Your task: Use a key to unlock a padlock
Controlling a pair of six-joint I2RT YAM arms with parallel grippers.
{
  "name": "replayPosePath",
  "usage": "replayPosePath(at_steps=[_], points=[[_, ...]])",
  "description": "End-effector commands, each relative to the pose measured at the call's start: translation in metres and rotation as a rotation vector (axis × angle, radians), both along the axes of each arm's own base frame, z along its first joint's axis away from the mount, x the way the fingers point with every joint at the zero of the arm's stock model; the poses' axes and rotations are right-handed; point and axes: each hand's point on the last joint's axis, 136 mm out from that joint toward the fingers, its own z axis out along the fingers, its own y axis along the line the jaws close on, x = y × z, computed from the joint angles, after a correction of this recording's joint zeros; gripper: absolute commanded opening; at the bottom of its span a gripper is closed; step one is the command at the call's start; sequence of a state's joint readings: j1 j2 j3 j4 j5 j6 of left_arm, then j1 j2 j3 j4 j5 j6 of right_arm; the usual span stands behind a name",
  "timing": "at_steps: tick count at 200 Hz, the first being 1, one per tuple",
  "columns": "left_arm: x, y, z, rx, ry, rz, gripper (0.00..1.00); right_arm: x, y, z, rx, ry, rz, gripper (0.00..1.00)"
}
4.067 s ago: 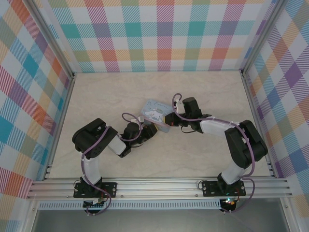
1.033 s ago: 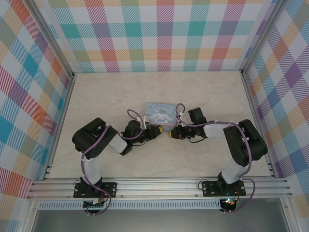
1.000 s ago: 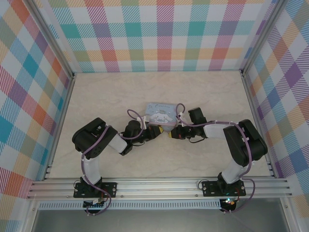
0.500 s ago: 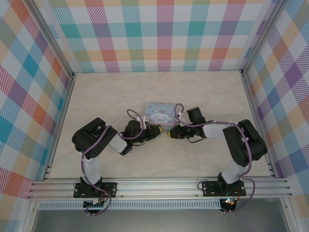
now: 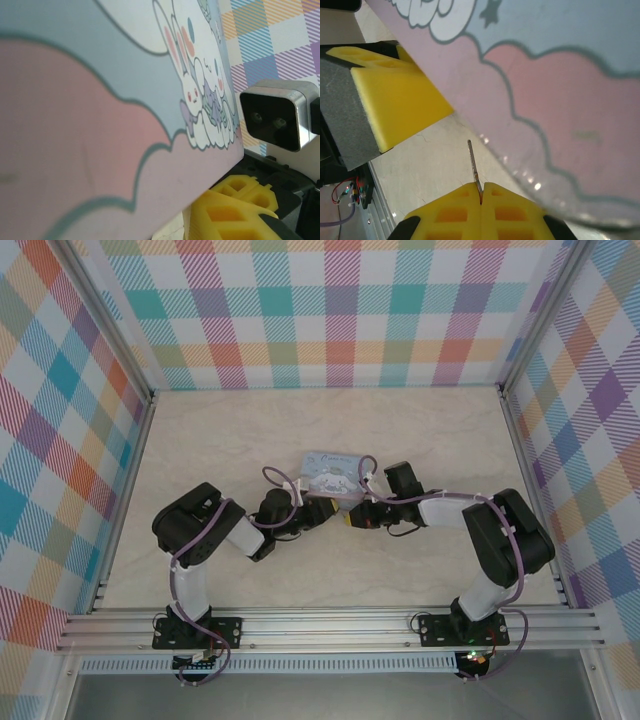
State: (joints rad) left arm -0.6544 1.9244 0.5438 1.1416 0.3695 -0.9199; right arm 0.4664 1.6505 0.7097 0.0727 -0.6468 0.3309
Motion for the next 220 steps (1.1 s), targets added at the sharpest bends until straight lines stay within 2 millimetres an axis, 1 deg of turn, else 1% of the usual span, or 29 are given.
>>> replayPosePath(at_steps=[1,23,43,72,112,135,149,190,204,220], points=[[0.005,-0.004,0.0,-0.016,-0.008,0.027,0.31,0.0,0.003,0.012,0.017,-0.037,0.024,0.0],[0.004,-0.007,-0.005,-0.019,0.002,0.031,0.31,0.002,0.003,0.013,0.011,-0.048,0.015,0.0],[0.003,-0.006,-0.01,-0.012,0.01,0.037,0.31,0.004,0.0,0.018,0.009,-0.064,0.007,0.0],[0.004,-0.005,-0.011,-0.005,0.008,0.044,0.31,0.012,-0.006,0.03,0.015,-0.086,-0.006,0.0],[0.004,-0.004,-0.012,0.002,0.006,0.047,0.31,0.027,-0.015,0.039,0.001,-0.109,-0.04,0.01],[0.004,-0.004,-0.012,0.005,0.009,0.048,0.31,0.033,-0.015,0.045,0.006,-0.119,-0.045,0.01],[0.004,-0.003,-0.014,0.008,0.011,0.05,0.3,0.033,-0.015,0.046,0.009,-0.121,-0.04,0.01],[0.004,-0.004,-0.012,0.006,0.008,0.048,0.13,0.025,-0.014,0.041,0.027,-0.104,-0.026,0.01],[0.002,-0.003,-0.01,0.01,0.007,0.045,0.1,0.02,-0.015,0.036,0.024,-0.099,-0.022,0.01],[0.0,-0.002,-0.01,0.019,0.007,0.035,0.08,0.016,-0.017,0.031,0.006,-0.1,-0.022,0.01]])
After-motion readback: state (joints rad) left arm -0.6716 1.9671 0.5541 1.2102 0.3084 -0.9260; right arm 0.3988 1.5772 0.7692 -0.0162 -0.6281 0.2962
